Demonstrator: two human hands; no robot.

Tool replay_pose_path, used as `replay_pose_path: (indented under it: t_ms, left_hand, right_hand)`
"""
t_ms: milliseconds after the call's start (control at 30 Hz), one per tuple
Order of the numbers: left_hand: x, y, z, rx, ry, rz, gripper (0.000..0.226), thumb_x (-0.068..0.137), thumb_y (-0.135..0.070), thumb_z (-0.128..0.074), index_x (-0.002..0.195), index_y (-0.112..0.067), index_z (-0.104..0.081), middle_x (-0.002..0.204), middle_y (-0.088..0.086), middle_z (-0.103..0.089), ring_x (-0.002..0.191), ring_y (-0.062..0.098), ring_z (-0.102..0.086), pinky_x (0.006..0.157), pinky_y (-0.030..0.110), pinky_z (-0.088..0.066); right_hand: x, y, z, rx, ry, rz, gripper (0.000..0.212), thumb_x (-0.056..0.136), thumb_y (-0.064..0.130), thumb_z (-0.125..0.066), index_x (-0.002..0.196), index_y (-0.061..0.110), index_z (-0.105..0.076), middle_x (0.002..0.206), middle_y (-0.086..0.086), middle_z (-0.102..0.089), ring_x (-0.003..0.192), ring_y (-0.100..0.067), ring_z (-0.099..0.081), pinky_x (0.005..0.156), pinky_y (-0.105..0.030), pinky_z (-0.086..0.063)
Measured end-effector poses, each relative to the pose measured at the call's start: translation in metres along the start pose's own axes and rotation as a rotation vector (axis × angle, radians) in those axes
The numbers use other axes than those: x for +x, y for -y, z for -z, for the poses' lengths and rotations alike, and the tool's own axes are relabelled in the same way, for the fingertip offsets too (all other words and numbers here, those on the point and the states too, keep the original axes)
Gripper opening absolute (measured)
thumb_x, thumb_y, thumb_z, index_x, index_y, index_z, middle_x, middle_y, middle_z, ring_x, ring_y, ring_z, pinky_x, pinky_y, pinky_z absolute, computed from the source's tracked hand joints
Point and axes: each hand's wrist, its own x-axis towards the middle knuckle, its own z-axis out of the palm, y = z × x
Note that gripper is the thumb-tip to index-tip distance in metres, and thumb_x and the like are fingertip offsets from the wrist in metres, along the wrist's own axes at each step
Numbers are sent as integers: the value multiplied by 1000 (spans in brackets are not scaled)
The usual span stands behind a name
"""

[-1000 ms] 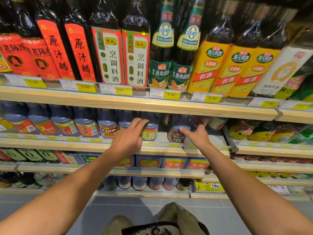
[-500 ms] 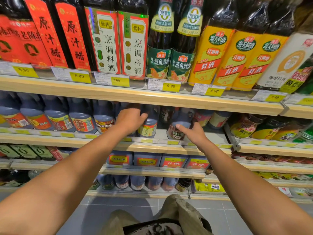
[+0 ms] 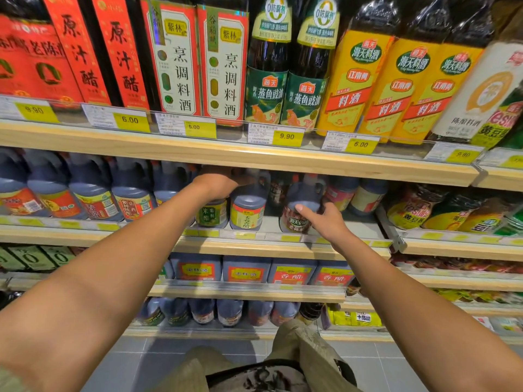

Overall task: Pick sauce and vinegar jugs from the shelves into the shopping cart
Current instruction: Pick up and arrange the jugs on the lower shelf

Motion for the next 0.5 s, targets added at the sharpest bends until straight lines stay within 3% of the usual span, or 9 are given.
replay_pose_path:
  t_ms: [100,133,200,233,300,400,467,500]
  left_hand:
    - [-2,-3,2,-2,-5,-27,71,95,-65,-52,151,-24,-43,162,6,-35,147,32,-33,119,41,-24]
    - [-4,-6,1,-17,-3,2,67,96,-64,-50,148,-23,-49,155,8,-46,141,32,-41,115,41,-29]
    - [-9,-12,-2,-18,16,79,55,98,-65,-41,111,-20,-69,111,9,-72,107,29,-60,94,35,-40]
    - [-11,-13,-5,23,-3,91,54,100,-64,-38,86,-20,-66,92,5,-71,91,27,-59,85,33,-39]
    - [-19,-14,-13,109,-86,89,53,101,-55,-43,65,-18,-52,79,6,-64,82,28,-56,74,32,-38]
    - [-37,-1,-35,81,-323,8,40,99,-41,-55,75,-10,-54,75,7,-55,77,30,-58,65,35,-40]
    - [-52,12,-52,95,-483,-119,22,97,-30,-58,104,-9,-58,97,11,-56,90,28,-55,70,38,-44]
    - [-57,18,-59,142,-523,-177,28,95,-25,-59,118,-11,-57,109,11,-56,100,28,-54,76,41,-48]
  right_hand:
    - [1,0,0,4,6,0,90,55,75,-77,116,11,-59,116,-5,-69,104,-22,-67,95,-50,-57]
    - [2,0,1,7,11,-2,94,52,77,-76,117,11,-59,116,-5,-69,105,-22,-67,94,-49,-57]
    - [2,2,2,12,27,-10,97,51,77,-75,119,10,-58,117,-6,-69,105,-22,-67,94,-48,-58]
    - [2,3,3,16,37,-16,98,51,77,-75,120,10,-58,117,-6,-69,105,-21,-67,93,-48,-58]
    - [4,0,6,28,54,-26,99,51,80,-76,120,10,-59,117,-5,-70,105,-21,-68,91,-45,-59]
    - [9,-6,6,40,73,-31,102,50,86,-76,119,12,-60,118,-5,-71,106,-20,-69,89,-42,-60]
    - [6,-3,5,55,69,-41,91,58,76,-77,119,12,-58,118,-5,-69,106,-21,-67,91,-44,-59]
    - [3,1,4,53,62,-44,83,65,70,-77,119,11,-57,118,-5,-68,107,-21,-67,92,-45,-59]
